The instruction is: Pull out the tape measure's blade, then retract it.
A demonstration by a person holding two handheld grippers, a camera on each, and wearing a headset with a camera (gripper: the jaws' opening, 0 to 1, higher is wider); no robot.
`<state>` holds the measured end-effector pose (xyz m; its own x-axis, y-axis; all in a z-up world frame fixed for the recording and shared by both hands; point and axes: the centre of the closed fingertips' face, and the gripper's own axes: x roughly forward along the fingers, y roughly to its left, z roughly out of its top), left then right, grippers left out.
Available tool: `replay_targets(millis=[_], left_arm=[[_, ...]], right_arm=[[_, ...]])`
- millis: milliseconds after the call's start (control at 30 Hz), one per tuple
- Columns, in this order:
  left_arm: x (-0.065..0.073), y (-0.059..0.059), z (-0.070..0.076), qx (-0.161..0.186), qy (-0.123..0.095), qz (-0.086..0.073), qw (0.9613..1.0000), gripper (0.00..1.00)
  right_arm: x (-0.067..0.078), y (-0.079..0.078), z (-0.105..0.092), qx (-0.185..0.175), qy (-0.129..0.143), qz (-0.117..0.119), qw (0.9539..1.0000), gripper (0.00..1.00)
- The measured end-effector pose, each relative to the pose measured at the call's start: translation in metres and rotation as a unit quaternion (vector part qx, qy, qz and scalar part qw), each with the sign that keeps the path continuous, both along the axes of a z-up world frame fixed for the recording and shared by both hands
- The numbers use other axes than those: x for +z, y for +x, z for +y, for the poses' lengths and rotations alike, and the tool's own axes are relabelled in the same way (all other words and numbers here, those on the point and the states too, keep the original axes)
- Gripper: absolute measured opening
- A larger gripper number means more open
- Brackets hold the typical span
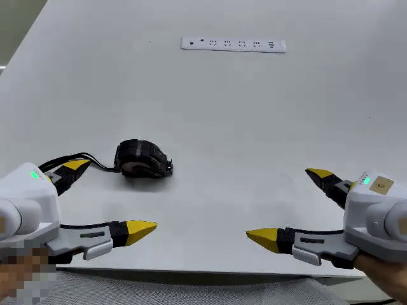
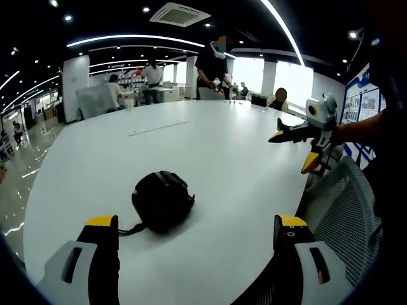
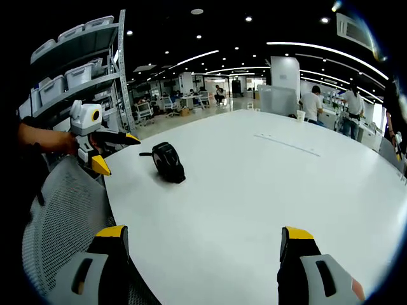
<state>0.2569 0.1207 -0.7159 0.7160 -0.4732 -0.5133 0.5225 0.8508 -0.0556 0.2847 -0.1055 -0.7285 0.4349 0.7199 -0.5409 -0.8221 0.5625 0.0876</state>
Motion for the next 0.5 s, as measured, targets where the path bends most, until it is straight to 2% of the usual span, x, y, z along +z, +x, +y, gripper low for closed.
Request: replay_targets(millis=[133, 267, 500], left_arm=[[-0.002, 0.004, 0.001, -0.004, 0.003, 0.003, 1.0000, 0.99], [-0.002, 0.008, 0.002, -0.003, -0.005, 0.005, 1.0000, 0.99], [-0.005, 0.016, 0.005, -0.014, 0.002, 0.011, 0.9998, 0.99]], right_arm=[[-0.002, 0.003, 0.001, 0.004, -0.003, 0.003, 1.0000, 0.99], [-0.001, 0.007, 0.002, 0.008, -0.003, -0.002, 1.0000, 0.99], [-0.004, 0.013, 0.006, 0.021, -0.006, 0.004, 0.9998, 0.99]])
